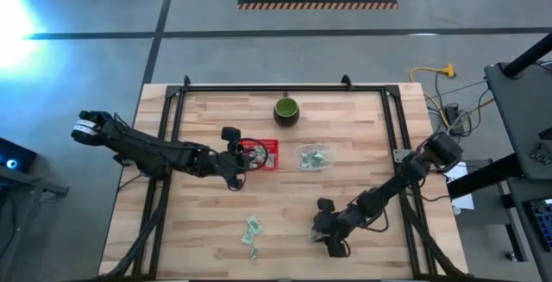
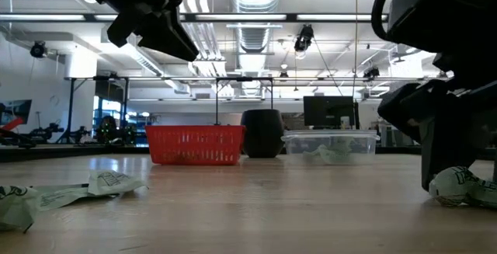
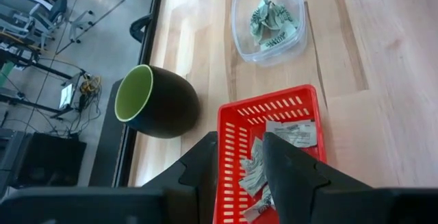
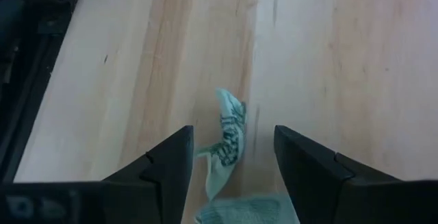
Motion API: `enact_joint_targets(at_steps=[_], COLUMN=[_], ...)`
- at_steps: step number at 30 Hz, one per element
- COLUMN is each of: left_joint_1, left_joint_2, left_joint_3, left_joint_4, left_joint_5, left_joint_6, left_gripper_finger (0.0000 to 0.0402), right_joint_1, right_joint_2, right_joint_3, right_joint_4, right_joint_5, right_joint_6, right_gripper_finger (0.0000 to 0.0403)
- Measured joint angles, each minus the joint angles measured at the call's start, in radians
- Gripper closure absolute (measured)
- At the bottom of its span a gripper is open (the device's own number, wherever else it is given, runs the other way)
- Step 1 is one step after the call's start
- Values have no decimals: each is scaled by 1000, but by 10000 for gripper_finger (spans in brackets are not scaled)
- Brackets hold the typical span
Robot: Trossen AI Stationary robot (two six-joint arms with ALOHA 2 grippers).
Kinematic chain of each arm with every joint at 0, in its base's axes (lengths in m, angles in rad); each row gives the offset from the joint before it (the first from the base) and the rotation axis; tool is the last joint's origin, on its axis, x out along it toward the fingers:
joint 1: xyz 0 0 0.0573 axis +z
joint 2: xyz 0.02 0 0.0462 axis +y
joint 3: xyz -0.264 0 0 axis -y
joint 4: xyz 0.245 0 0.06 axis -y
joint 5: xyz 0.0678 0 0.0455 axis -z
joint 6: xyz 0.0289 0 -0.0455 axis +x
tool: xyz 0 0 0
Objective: Pick and place items into bin
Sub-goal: Put the stevia packet into the transparent bin
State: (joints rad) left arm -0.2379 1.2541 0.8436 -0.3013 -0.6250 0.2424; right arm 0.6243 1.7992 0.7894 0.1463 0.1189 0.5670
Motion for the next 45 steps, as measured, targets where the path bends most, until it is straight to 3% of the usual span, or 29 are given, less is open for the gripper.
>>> enact_joint_targets(at_steps=[9,24,34,38,45], left_joint_1=[0,0,0,0,0], left_joint_2=[0,0,0,0,0], left_joint_3=[0,0,0,0,0], left_joint_4=[1,0,0,0,0], left_joint_5=[0,2,2,2,2], left_joint_6=[0,0,0,0,0], left_gripper_finger=[303,303,303,303,303], right_joint_1=[0,0,-1,-1,-15], right_joint_2=[37,25,21,20,20], right_joint_3=[31,53,97,158,295], right_joint_4=[3,-3,-18,-106,-504], right_joint_5=[18,12,20,100,482], right_joint_6=[-86,-252,-394,-499,-487], right_gripper_finger=[230,385,394,394,394])
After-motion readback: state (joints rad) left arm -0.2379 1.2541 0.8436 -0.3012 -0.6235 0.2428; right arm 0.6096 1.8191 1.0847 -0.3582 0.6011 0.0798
